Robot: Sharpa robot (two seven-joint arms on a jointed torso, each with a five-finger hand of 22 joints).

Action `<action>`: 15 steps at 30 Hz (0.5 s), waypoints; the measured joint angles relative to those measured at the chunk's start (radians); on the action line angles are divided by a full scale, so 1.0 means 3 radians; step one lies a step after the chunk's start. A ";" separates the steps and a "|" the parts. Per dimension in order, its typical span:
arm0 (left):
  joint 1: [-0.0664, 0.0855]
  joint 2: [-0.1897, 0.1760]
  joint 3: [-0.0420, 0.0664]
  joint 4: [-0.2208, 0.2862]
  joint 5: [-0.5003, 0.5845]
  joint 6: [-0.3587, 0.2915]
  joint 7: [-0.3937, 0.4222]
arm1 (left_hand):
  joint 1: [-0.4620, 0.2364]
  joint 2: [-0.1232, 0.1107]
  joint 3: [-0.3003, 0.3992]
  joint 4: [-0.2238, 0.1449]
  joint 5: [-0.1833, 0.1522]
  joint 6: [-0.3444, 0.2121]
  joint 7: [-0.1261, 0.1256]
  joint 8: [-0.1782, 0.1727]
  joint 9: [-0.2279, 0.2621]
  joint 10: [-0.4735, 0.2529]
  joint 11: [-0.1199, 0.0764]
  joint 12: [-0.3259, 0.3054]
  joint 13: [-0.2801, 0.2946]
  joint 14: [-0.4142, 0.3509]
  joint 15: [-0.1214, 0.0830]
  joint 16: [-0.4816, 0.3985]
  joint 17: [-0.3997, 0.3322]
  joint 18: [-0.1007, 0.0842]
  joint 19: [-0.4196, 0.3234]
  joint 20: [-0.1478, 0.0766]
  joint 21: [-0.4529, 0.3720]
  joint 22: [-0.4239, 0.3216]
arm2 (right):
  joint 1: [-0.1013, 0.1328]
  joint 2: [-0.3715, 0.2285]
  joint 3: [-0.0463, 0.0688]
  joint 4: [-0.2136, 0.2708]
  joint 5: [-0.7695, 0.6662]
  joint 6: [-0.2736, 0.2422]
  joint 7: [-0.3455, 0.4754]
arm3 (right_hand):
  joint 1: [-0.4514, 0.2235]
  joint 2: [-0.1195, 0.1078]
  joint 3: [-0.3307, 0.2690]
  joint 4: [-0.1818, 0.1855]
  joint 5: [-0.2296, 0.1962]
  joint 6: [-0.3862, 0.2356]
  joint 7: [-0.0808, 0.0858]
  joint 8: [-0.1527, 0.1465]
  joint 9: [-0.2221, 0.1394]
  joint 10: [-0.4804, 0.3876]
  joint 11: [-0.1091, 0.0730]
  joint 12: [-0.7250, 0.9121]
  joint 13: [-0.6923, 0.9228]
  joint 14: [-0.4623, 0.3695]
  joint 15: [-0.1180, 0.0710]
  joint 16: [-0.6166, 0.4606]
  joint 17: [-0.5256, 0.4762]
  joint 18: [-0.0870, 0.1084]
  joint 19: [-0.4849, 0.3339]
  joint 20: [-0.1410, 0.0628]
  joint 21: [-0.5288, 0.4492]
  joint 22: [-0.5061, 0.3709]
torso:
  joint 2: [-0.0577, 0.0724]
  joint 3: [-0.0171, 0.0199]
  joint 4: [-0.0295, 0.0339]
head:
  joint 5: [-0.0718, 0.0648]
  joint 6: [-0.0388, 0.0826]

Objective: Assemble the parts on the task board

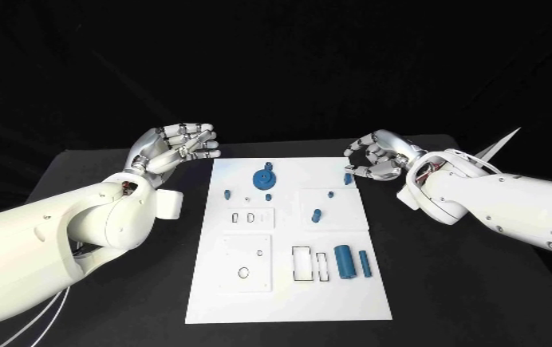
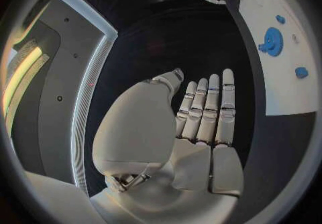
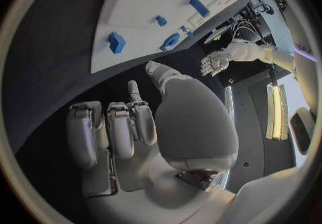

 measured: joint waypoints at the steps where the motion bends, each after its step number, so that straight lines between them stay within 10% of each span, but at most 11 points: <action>1: 0.0000 0.0000 0.0000 -0.0001 0.0000 0.0000 0.0000 | 0.0000 0.0000 0.0000 0.0000 0.0000 0.0000 0.0000 0.0000 0.0000 0.0000 0.0000 0.0000 0.0000 0.0000 0.0000 0.0000 0.0000 0.0000 0.0000 0.0000 0.0000 0.0000 | -0.0013 0.0000 0.0000 -0.0020 0.0000 0.0011 0.0008 | 0.0000 0.0000 0.0000 0.0000 0.0000 -0.0001 0.0000 0.0000 0.0000 0.0000 0.0000 0.0000 0.0000 0.0000 0.0000 0.0000 0.0000 0.0000 0.0000 0.0000 0.0000 0.0000 | 0.0000 0.0000 0.0000 | -0.0002 -0.0002; 15: -0.0001 -0.0002 -0.0001 -0.0008 0.0002 0.0000 0.0001 | 0.0000 0.0000 0.0000 0.0000 0.0000 0.0000 0.0000 0.0000 0.0000 0.0000 0.0000 0.0000 0.0000 0.0000 0.0000 0.0000 0.0001 0.0000 0.0000 0.0000 0.0000 0.0000 | -0.0097 0.0039 -0.0006 -0.0174 -0.0018 0.0078 0.0008 | 0.0053 -0.0053 -0.0029 -0.0028 -0.0001 -0.0111 0.0038 -0.0003 -0.0014 -0.0030 0.0029 -0.0064 0.0000 0.0001 0.0002 0.0000 0.0000 0.0000 -0.0034 0.0036 -0.0028 0.0000 | 0.0001 -0.0009 0.0006 | -0.0012 -0.0021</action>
